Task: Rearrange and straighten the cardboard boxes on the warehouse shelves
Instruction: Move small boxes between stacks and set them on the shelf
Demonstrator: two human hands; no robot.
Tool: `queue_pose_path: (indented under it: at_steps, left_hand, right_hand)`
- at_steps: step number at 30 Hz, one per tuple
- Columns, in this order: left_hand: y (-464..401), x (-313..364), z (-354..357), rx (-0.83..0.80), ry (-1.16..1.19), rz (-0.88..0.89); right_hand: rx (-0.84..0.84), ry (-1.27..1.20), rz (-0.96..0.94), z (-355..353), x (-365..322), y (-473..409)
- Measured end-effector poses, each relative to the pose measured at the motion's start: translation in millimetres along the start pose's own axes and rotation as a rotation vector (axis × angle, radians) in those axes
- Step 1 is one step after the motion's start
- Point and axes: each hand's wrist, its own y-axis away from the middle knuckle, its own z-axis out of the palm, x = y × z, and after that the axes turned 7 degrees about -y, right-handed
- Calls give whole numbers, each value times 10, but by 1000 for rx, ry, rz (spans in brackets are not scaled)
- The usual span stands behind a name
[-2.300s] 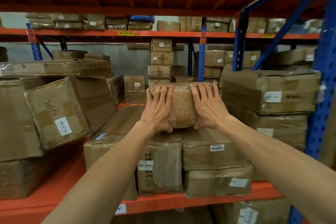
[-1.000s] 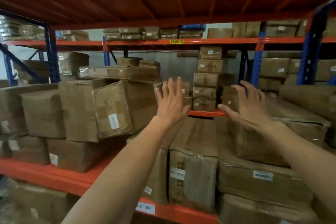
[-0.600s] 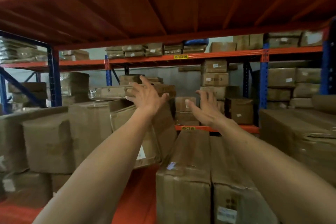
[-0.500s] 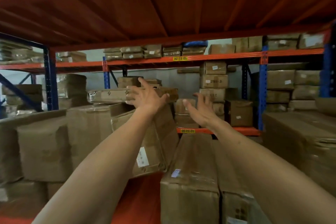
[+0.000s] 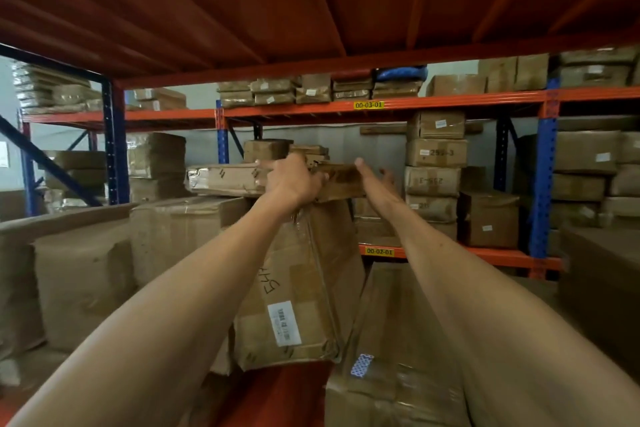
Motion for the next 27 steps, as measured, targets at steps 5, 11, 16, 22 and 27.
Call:
queue_pose_path:
  at_steps: [5,11,16,22,27]
  left_hand:
    - [118,-135,-243,-27,192,72]
    - [303,-81,-332,-37,324,239]
    - [578,342,-154,-106,432,368]
    - [1147,1423,190,-217,596,519]
    - [1845,2366,675,-385,775,594]
  right_hand:
    - [-38,-578,125,131,-176,-32]
    - [241,-672,112,-86,-265,222]
    - [406,-578,27,-840,-350,590]
    - [706,-524,-83,-2234,-385,1100]
    - [841,-415,-53,-3502,-252,1763]
